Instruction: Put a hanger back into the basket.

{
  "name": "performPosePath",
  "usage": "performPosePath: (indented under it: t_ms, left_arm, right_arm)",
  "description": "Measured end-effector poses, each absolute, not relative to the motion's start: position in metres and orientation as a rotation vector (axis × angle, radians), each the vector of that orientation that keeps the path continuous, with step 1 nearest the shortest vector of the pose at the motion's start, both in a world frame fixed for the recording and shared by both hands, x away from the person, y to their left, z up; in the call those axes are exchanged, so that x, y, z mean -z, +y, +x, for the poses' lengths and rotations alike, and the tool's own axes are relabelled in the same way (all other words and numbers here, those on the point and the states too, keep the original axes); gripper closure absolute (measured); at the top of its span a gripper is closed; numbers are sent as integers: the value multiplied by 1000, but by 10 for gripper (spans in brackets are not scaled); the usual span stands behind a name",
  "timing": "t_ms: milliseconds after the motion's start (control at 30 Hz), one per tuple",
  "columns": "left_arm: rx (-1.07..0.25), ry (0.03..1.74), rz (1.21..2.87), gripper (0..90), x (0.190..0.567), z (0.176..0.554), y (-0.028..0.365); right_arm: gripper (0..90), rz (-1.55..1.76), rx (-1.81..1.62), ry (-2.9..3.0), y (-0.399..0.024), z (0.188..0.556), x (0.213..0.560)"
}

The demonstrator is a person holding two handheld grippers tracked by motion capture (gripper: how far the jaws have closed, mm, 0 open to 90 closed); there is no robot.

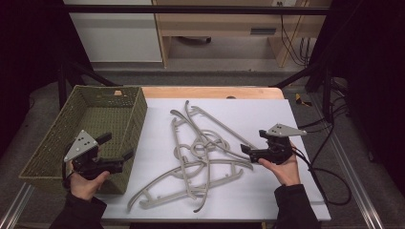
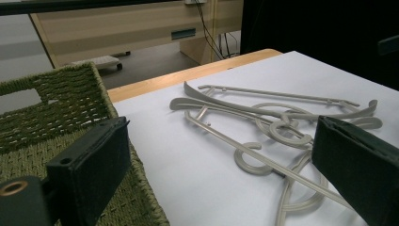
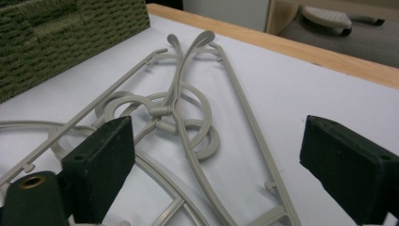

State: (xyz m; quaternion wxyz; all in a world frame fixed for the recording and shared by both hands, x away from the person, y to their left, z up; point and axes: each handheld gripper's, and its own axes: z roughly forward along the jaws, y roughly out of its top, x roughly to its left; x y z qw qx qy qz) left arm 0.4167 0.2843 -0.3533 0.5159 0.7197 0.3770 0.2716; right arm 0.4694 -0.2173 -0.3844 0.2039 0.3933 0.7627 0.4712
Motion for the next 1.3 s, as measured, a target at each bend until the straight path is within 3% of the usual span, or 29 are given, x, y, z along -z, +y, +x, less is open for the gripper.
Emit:
performPosePath:
  t_ms: [133, 633, 833, 1133, 1300]
  left_arm:
    - [-648, 905, 1722, 45, 353, 416, 285]
    - [-650, 900, 1724, 49, 352, 415, 285]
    - [-646, 900, 1723, 51, 353, 416, 285]
    - [-641, 901, 1718, 55, 354, 417, 285]
    - [-642, 901, 1721, 55, 354, 417, 285]
  right_arm:
    - [178, 1098, -1270, 2217, -205, 484, 393]
    - [278, 1165, -980, 2459, -169, 526, 449]
    - [412, 1187, -868, 2513, -164, 531, 462]
    - [700, 1131, -829, 2589, -166, 536, 463]
    - [746, 1080, -849, 2644, -167, 540, 462]
